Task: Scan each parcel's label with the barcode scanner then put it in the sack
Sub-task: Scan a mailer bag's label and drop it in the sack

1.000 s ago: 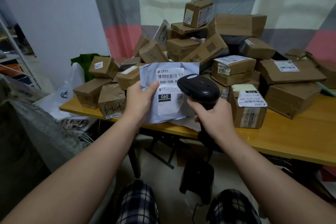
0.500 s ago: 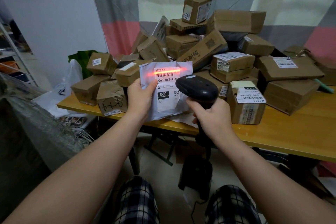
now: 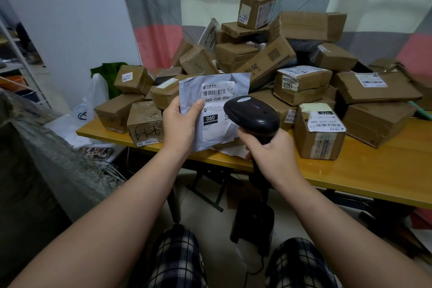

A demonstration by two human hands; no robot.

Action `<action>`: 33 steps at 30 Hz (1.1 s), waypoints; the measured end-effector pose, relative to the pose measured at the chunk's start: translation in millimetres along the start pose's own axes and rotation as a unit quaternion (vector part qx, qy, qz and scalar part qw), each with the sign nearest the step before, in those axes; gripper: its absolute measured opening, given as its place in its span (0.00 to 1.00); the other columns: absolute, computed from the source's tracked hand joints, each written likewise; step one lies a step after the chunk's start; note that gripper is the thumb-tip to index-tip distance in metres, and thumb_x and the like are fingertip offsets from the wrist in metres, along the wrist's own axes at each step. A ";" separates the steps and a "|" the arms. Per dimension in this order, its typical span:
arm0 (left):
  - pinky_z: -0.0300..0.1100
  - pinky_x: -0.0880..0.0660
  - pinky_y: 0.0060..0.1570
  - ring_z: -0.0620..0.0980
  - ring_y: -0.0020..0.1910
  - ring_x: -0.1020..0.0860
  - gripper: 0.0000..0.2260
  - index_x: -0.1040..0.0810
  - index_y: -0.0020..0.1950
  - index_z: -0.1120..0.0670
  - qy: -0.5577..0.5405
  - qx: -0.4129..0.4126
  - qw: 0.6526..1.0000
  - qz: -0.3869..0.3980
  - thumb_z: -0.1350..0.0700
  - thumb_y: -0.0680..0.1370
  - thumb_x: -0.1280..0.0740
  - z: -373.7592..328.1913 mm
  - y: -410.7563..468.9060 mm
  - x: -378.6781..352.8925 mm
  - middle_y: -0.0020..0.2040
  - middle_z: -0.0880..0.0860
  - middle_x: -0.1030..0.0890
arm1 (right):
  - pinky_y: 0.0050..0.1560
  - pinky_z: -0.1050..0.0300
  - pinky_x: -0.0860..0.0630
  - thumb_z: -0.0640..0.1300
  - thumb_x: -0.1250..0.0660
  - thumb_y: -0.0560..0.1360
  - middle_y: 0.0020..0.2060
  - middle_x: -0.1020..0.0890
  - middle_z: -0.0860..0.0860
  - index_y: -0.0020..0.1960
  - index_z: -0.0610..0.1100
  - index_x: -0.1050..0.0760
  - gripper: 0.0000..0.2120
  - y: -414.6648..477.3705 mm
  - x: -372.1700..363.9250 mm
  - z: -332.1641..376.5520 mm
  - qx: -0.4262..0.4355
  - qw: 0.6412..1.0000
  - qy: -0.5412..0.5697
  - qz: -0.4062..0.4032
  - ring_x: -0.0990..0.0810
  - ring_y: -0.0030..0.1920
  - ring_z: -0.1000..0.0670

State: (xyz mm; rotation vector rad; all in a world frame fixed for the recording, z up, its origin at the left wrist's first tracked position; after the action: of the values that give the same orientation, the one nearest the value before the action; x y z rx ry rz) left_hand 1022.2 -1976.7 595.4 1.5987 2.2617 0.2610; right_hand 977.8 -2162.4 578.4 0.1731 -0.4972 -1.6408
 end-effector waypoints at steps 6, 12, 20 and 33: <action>0.38 0.23 0.44 0.45 0.46 0.18 0.07 0.22 0.54 0.60 0.016 -0.085 0.992 -0.089 0.62 0.76 0.30 -20.7 -18.7 51.9 0.47 0.53 0.17 | 0.46 0.71 0.27 0.50 0.25 0.67 0.43 0.17 0.60 0.51 0.51 0.20 0.14 -0.1 -44.6 11.7 0.056 0.995 0.043 0.073 0.19 0.47 0.63; 0.30 0.27 0.45 0.34 0.43 0.21 0.07 0.24 0.51 0.55 0.090 -0.144 0.962 -0.214 0.64 0.76 0.31 -22.8 -53.7 144.9 0.46 0.44 0.20 | 0.54 0.71 0.28 0.46 0.24 0.67 0.51 0.19 0.64 0.53 0.60 0.26 0.20 -15.1 -137.4 8.2 0.073 0.970 0.060 0.225 0.21 0.55 0.65; 0.31 0.29 0.37 0.37 0.34 0.27 0.08 0.26 0.39 0.53 0.283 -0.029 0.902 -0.324 0.61 0.76 0.29 36.1 -112.1 315.4 0.36 0.48 0.24 | 0.58 0.57 0.23 0.47 0.22 0.68 0.52 0.17 0.53 0.51 0.59 0.25 0.17 -64.7 -279.3 -43.3 0.005 0.919 0.007 0.394 0.20 0.54 0.57; 0.47 0.27 0.46 0.61 0.50 0.22 0.03 0.26 0.50 0.58 0.540 0.353 0.753 -0.133 0.60 0.78 0.37 211.2 -112.7 431.2 0.48 0.60 0.20 | 0.53 0.52 0.23 0.52 0.26 0.71 0.54 0.19 0.49 0.61 0.46 0.25 0.22 -92.2 -391.7 -142.4 -0.023 0.870 -0.140 0.471 0.21 0.55 0.49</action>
State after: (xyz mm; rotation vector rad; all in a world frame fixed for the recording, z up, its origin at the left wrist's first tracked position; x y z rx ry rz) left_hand 878.5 -1622.6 283.5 1.5761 3.8279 0.3248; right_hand 1005.3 -1806.5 344.5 -0.3186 -0.6286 -0.7039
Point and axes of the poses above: each hand's wrist, its own y-axis towards the middle knuckle, its own x-axis out of the back of the hand, z = x × y, the point moved 3 cm from there along y, towards the middle knuckle
